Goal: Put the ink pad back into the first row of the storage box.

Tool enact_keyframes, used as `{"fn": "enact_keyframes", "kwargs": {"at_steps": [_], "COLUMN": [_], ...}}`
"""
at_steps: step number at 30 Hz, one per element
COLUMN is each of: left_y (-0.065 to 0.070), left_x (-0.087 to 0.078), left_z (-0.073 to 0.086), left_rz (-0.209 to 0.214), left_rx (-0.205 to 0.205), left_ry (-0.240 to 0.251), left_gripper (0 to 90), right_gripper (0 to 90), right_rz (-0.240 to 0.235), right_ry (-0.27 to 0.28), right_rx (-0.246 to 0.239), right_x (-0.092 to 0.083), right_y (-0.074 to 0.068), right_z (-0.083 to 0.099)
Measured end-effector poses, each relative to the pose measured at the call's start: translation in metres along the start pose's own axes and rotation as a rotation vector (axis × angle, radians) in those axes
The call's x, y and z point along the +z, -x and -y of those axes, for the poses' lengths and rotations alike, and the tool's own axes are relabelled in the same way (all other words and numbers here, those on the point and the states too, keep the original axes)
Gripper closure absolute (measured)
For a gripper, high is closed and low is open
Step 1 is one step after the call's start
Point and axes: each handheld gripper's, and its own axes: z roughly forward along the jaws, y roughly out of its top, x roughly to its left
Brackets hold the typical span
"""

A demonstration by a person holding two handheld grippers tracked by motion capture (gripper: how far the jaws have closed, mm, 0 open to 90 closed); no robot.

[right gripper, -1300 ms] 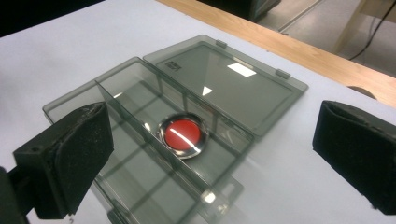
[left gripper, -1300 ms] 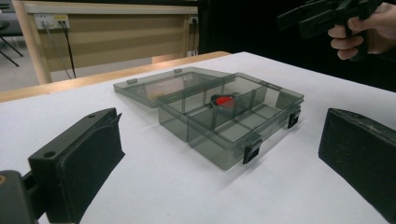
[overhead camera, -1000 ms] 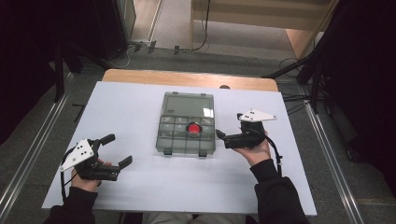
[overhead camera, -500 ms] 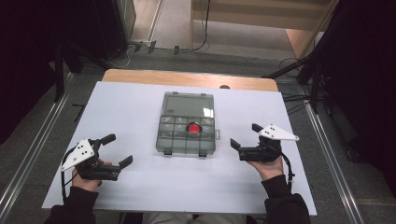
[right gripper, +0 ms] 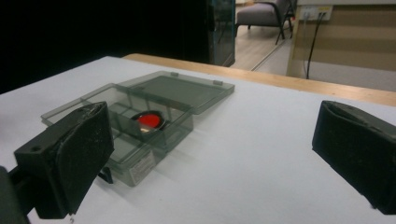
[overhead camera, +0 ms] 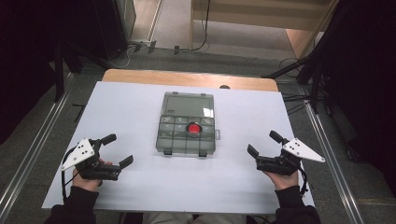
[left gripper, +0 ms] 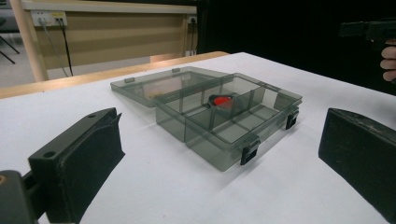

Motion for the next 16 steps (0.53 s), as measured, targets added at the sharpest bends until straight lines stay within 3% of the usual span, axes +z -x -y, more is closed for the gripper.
{"fn": "enact_keyframes", "kwargs": {"at_steps": [5, 8, 16], "left_y": [0.000, 0.000, 0.000], "left_x": [0.000, 0.000, 0.000], "left_z": [0.000, 0.000, 0.000], "left_rz": [-0.002, -0.001, 0.000], "left_rx": [0.001, -0.001, -0.001], "left_ry": [-0.001, -0.001, -0.004], "left_gripper": [0.0, 0.0, 0.0], "right_gripper": [0.0, 0.0, 0.0], "right_rz": [0.039, 0.069, 0.065], "right_ry": [0.013, 0.004, -0.013], "right_rx": [0.029, 0.010, -0.049], "right_x": [-0.005, -0.004, -0.001], "right_y": [0.007, 0.006, -0.002], "right_z": [0.012, 0.019, 0.022]}}
